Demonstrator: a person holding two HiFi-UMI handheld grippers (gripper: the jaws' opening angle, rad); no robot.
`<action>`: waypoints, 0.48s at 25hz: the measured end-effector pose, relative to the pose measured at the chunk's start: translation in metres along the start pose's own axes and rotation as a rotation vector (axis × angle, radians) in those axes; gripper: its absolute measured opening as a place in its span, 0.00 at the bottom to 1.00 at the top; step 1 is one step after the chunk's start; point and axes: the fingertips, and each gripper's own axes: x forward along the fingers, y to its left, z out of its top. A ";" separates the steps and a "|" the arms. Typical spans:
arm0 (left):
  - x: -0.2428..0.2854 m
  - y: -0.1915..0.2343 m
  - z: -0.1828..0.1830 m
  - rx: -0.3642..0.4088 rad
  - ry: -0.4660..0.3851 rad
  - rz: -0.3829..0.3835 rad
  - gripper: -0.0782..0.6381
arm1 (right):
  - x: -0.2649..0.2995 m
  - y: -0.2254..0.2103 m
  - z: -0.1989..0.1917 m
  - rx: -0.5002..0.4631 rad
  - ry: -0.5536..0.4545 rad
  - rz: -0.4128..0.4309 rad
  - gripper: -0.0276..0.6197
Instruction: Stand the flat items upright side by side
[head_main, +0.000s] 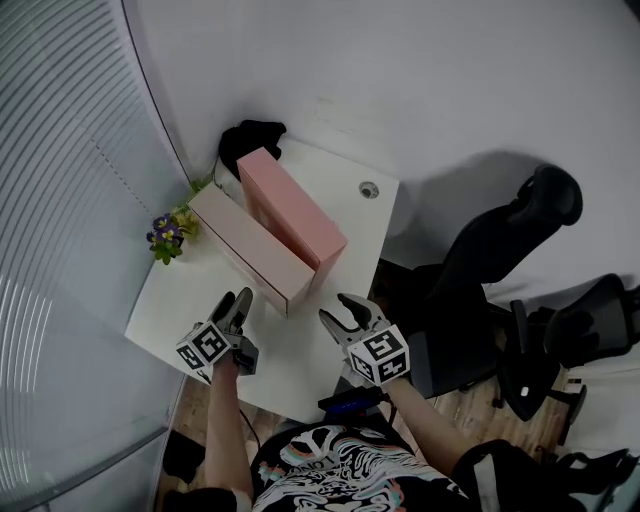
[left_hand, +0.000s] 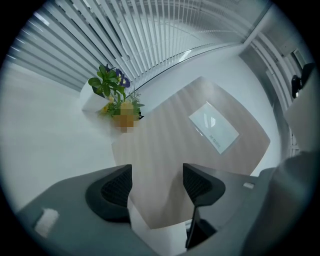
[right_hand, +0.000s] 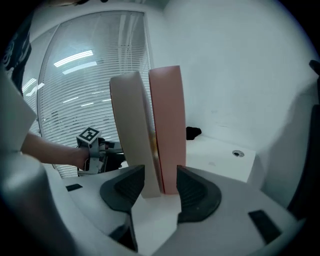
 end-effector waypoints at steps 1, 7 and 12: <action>0.001 0.001 0.001 0.002 -0.002 0.003 0.54 | 0.000 -0.006 -0.001 0.001 0.001 -0.011 0.35; 0.010 0.001 0.002 -0.015 0.004 0.009 0.53 | 0.011 -0.055 -0.002 -0.012 0.021 -0.091 0.35; 0.015 0.001 0.000 -0.028 0.008 0.010 0.54 | 0.026 -0.096 0.007 0.013 0.027 -0.132 0.35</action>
